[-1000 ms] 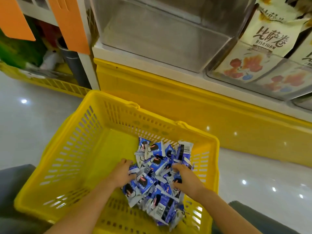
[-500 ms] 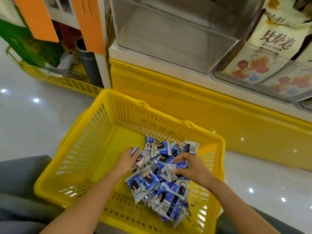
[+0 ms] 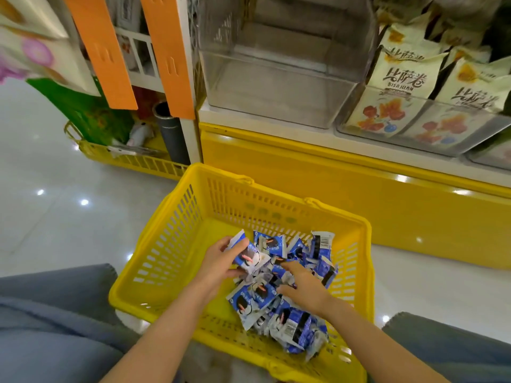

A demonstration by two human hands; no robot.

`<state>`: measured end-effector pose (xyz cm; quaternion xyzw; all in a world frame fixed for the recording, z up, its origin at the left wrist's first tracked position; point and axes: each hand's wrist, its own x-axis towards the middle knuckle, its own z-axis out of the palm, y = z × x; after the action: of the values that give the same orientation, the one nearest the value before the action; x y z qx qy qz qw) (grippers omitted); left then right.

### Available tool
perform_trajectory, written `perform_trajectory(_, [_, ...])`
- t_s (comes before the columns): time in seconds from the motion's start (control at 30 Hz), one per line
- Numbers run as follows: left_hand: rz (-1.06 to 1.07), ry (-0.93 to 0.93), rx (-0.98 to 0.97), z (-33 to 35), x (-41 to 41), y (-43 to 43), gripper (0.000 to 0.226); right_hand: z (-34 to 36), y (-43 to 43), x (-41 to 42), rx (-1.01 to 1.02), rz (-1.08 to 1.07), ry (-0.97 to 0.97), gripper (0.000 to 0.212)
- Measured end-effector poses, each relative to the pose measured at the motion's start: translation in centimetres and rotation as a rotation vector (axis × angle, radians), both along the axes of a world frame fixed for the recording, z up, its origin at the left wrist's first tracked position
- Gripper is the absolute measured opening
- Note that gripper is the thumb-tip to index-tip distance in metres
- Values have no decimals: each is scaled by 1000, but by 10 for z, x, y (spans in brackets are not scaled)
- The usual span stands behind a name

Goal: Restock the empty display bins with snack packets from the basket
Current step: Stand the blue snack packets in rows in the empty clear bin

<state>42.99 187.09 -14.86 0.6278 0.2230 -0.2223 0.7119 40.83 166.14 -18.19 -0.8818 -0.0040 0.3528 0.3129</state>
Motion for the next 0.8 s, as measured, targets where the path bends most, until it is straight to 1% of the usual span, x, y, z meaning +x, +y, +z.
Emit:
perform_trajectory(0.03, [29,9,-42,5,0,4,18,-5,0,-3,-20,24,54,70])
perform_trajectory(0.13, [98,25,-146,14,0,14,36,-20,-1,-14,-173,245,132,90])
perform_trajectory(0.2, [110,12,-190,16,-2,18,36,-22,-1,-18,-247,304,127,100])
perform_trajectory(0.27, [126,14,-223,16,-5,21,38,-18,-2,-19,-333,379,83,104])
perform_trajectory(0.33, [149,26,-223,14,-8,21,42,-10,-4,-20,-430,449,38,102])
perform_trajectory(0.37, [159,37,-216,13,-10,21,41,-7,-5,-22,-462,449,35,100])
perform_trajectory(0.47, [159,71,-199,11,-17,18,26,-3,-2,-34,-500,360,102,90])
perform_trajectory(0.57, [142,109,-176,9,-25,16,17,1,2,-43,-530,365,162,75])
perform_trajectory(0.63, [107,98,-101,9,-31,14,15,11,2,-40,-502,343,92,52])
perform_trajectory(0.67, [92,92,-47,8,-34,13,17,18,2,-37,-464,295,47,44])
perform_trajectory(0.7, [78,92,2,8,-37,12,19,24,2,-34,-411,227,4,42])
perform_trajectory(0.8, [-18,130,93,10,-48,3,23,41,4,-26,-219,-6,-172,53])
